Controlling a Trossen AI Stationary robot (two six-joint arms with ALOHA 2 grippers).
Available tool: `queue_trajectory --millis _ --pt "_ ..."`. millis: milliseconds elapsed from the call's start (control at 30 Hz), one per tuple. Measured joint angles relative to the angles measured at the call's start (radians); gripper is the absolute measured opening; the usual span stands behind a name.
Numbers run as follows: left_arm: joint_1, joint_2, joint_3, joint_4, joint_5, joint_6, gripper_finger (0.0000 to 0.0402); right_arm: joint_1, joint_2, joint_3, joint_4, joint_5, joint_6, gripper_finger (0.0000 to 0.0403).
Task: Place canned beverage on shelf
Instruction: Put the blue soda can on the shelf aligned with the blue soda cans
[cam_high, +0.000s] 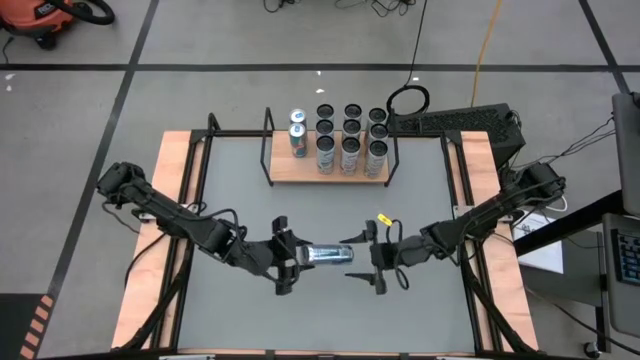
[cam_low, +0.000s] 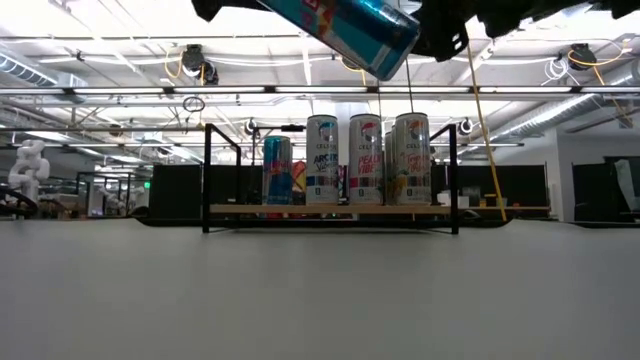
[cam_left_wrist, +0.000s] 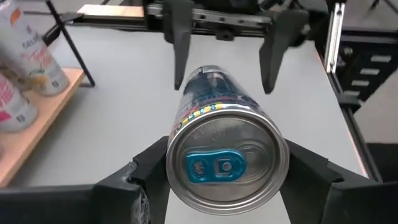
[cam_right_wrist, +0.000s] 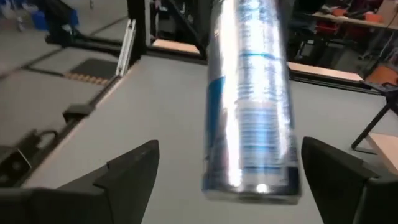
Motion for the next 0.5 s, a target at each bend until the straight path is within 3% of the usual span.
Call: queue_trajectory --millis 133,267,500 --pt "0.001 0.000 0.000 0.001 -0.015 -0.093 0.0226 0.021 0.034 0.000 -0.002 0.058 -0.049 0.0328" --pt "0.005 0.005 0.000 0.014 -0.027 -0.206 0.0227 0.037 0.081 -0.001 0.032 0.209 -0.092 0.0319" --pt "0.024 0.068 0.000 0.039 -0.012 -0.243 0.0228 0.038 0.121 -0.001 0.086 0.214 -0.133 0.0316"
